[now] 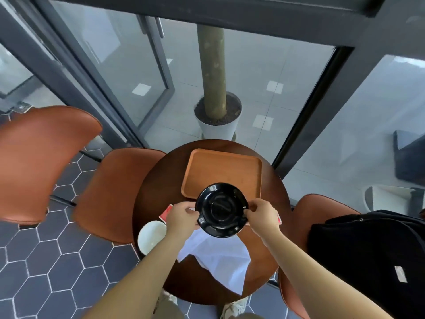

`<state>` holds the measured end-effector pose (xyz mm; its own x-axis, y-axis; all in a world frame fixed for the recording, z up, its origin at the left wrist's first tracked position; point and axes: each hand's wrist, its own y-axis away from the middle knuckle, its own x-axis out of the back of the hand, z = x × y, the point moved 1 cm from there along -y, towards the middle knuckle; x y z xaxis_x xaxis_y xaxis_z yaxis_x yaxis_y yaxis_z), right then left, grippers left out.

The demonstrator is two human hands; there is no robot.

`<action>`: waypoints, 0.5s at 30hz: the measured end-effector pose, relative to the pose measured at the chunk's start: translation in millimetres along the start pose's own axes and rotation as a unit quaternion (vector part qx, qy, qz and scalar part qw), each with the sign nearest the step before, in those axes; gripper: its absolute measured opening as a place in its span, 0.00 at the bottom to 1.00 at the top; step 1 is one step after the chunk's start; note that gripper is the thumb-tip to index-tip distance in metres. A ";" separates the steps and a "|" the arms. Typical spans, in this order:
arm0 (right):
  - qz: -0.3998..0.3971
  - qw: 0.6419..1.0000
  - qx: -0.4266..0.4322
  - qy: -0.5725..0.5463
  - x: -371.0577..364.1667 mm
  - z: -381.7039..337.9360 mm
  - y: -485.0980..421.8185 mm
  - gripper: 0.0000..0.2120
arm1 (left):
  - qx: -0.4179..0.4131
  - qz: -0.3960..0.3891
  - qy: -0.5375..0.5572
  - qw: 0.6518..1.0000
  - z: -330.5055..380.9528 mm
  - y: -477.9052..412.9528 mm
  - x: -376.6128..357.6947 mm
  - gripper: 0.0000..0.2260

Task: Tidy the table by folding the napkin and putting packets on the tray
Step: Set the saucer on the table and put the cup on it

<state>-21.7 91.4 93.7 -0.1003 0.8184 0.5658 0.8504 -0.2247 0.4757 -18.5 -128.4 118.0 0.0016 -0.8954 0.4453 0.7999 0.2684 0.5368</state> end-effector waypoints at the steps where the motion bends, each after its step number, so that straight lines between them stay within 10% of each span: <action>1: -0.007 1.000 0.005 0.006 -6.5 -8.4 0.3 0.09 | -0.004 0.008 -0.002 1.000 -1.9 -1.9 9.6 0.12; 15: -0.030 0.997 -0.021 0.064 -119.1 -103.6 -17.5 0.07 | 0.018 0.012 0.049 0.999 -37.9 -79.2 124.2 0.12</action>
<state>-78.1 -56.9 87.7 -0.2171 0.7571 0.6161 0.8191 -0.2020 0.5369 -58.9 -274.3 103.6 0.0814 -0.9185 0.3869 0.7770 0.3016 0.5525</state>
